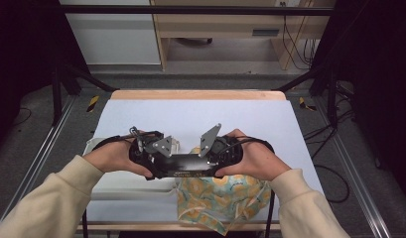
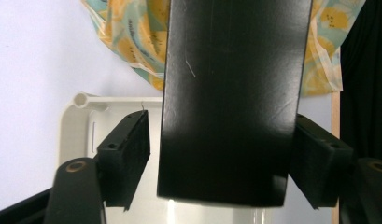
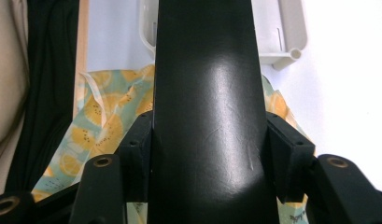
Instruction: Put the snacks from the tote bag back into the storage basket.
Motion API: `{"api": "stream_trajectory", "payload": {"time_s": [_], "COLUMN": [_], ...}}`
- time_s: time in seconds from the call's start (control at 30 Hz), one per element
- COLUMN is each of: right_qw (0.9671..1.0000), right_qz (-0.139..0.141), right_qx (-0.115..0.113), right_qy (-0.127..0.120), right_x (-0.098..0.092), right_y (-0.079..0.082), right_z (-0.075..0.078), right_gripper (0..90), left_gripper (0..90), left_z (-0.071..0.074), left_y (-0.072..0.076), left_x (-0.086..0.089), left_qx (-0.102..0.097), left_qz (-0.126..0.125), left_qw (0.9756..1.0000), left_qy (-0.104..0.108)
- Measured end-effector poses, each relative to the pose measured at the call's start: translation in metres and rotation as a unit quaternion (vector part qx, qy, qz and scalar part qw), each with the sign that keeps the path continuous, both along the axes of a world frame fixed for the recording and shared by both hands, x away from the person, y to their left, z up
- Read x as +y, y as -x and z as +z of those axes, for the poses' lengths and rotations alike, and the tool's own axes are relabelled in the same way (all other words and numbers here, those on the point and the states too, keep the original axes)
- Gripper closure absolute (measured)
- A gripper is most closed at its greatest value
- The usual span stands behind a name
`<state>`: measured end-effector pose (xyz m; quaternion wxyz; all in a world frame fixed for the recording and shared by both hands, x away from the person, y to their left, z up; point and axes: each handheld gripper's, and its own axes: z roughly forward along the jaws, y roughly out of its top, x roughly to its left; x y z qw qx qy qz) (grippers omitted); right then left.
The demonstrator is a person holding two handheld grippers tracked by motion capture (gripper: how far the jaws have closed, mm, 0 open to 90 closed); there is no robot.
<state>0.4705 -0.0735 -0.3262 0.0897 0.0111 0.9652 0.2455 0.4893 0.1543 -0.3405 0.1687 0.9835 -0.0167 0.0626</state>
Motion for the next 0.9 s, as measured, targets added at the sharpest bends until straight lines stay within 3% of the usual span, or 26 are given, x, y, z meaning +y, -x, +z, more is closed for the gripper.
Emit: {"api": "stream_trajectory", "payload": {"time_s": [0.37,0.73,0.9], "right_qw": [1.0000,1.0000,0.9998], "right_qz": [0.004,0.006,0.002], "right_qx": [0.003,0.004,0.017], "right_qy": [0.006,0.006,0.005], "right_x": [0.003,0.002,0.001], "right_y": [0.000,-0.002,-0.002], "right_z": [-0.002,-0.008,-0.013], "right_gripper": [43.3,42.6,39.0], "left_gripper": [41.1,42.9,43.2], "left_z": [-0.005,-0.008,-0.010], "left_y": [0.001,0.004,0.005], "left_x": [-0.002,-0.004,-0.004], "left_qx": [0.004,-0.002,-0.005], "left_qz": [-0.008,-0.009,-0.017], "left_qw": [0.9999,0.9997,0.9995], "left_qy": [-0.015,-0.022,-0.027]}}
